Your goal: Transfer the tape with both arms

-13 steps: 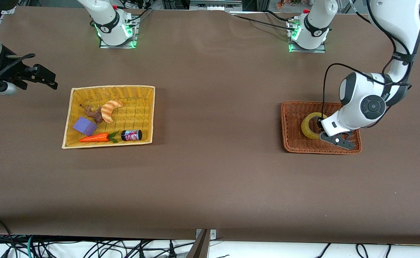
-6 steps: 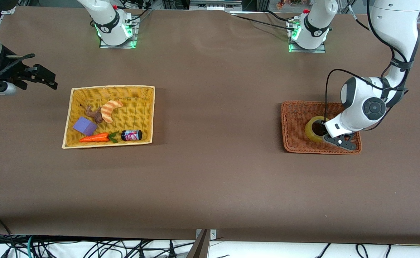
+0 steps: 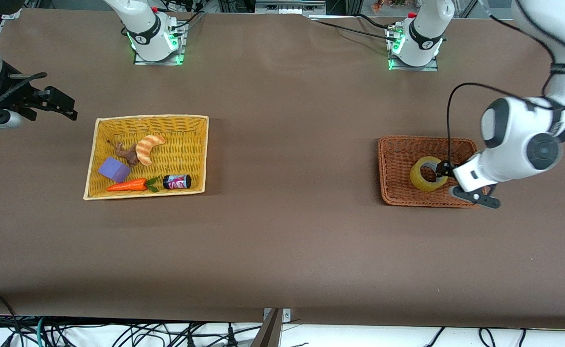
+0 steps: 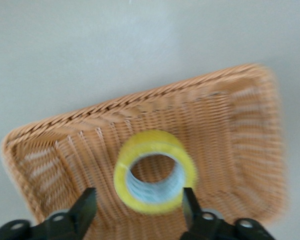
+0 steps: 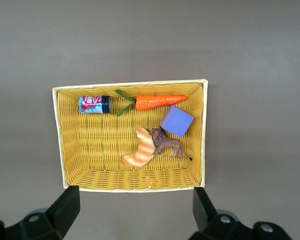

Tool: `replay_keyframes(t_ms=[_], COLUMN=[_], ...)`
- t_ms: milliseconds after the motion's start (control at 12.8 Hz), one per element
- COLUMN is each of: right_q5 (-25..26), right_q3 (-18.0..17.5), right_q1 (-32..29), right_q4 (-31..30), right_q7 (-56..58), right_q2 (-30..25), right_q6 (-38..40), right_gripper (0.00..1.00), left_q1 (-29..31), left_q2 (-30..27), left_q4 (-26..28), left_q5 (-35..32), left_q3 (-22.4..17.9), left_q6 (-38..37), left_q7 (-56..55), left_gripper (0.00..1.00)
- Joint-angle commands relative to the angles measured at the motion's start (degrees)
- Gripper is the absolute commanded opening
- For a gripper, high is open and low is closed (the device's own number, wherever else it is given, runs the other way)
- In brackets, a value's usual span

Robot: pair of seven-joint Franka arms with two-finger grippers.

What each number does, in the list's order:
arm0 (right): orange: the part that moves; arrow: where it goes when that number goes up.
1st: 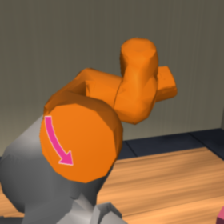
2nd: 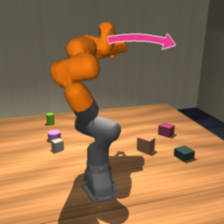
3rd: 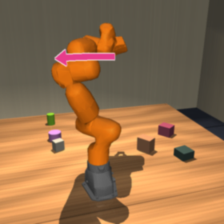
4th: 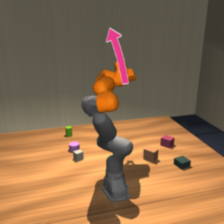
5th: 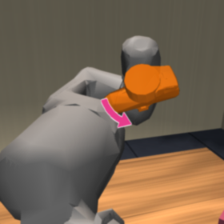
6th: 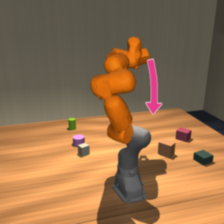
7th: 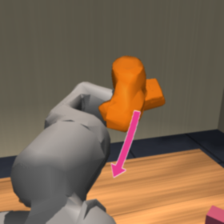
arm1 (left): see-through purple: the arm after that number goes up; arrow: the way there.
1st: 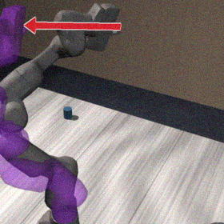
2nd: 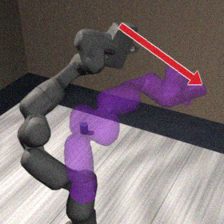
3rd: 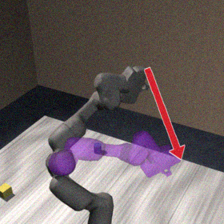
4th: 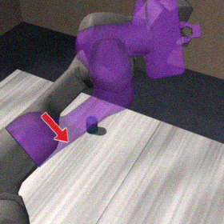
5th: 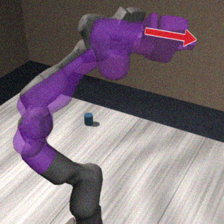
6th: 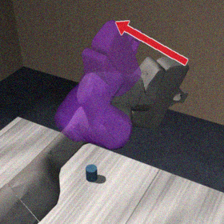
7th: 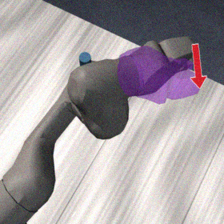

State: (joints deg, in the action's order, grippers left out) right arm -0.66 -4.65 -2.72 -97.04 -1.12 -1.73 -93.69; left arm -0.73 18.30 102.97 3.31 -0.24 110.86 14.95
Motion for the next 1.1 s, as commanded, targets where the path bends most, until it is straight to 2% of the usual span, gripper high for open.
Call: replay_keyframes(t_ms=[0,235,471,627,1020], right_q5=[-1.0,-1.0,-1.0,-1.0,-1.0], right_q3=[-0.2,-0.3,-0.3,-0.2,-0.2], right_q1=[-0.7,-0.7,-0.7,-0.8,-0.8], right_q4=[1.3,1.3,1.3,1.2,1.2], right_q7=[1.0,1.0,1.0,1.0,1.0], right_q2=[0.5,0.5,0.5,0.5,0.5], right_q6=[1.1,1.1,1.1,1.1,1.1], right_gripper=[1.00,1.00,1.00,1.00,1.00], left_q1=[-0.2,-0.5,-0.1,-0.2,-0.9], left_q2=[-2.9,-11.1,-16.7,-15.8,-13.1], left_q4=[-11.4,-13.5,-13.4,-11.9,-12.8], left_q5=[2.0,1.1,1.3,0.8,1.5], left_q3=[-0.3,-0.6,-2.9,-3.0,-2.8], left_q6=[-13.6,-18.4,-25.7,-28.7,-26.5], left_q7=[-9.2,-17.2,-17.1,-17.4,-17.4], left_gripper=[1.00,1.00,1.00,1.00,1.00])
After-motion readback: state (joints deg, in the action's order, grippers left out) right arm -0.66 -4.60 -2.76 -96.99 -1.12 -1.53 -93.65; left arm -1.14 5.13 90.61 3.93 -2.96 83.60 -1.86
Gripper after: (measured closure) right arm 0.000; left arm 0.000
